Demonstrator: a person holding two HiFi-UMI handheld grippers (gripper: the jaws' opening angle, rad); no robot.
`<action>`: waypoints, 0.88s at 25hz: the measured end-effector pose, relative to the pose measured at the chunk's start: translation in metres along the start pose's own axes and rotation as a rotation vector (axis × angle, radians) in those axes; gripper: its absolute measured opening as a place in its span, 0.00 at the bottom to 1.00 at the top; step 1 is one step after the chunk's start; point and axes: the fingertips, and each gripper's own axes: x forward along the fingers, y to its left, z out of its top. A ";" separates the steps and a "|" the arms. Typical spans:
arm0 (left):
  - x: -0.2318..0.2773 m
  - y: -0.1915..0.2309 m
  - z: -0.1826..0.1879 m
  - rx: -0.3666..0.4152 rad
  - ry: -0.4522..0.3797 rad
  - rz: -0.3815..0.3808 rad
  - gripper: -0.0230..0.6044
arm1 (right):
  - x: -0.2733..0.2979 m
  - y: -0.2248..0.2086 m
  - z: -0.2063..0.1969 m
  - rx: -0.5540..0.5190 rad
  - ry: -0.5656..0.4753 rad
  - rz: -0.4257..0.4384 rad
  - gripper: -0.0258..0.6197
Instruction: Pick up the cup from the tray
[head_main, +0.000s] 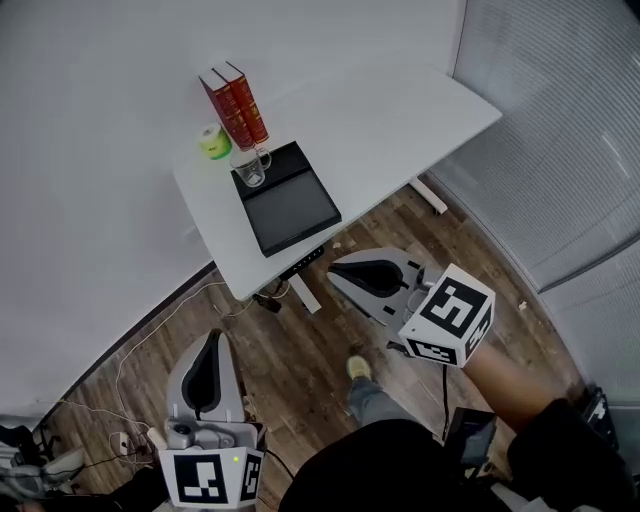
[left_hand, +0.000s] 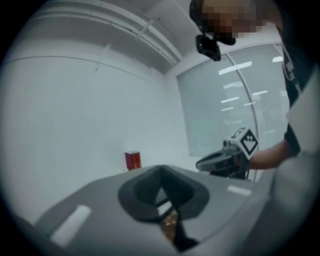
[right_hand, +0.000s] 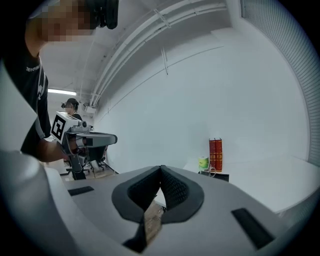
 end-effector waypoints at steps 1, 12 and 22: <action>0.011 0.004 0.000 -0.004 0.002 0.006 0.03 | 0.005 -0.010 0.001 0.000 0.001 0.003 0.05; 0.099 0.023 0.007 -0.006 0.009 0.040 0.03 | 0.035 -0.100 0.011 0.014 0.004 0.018 0.05; 0.108 0.025 0.018 0.019 -0.015 0.063 0.03 | 0.040 -0.114 0.016 -0.008 -0.012 0.032 0.05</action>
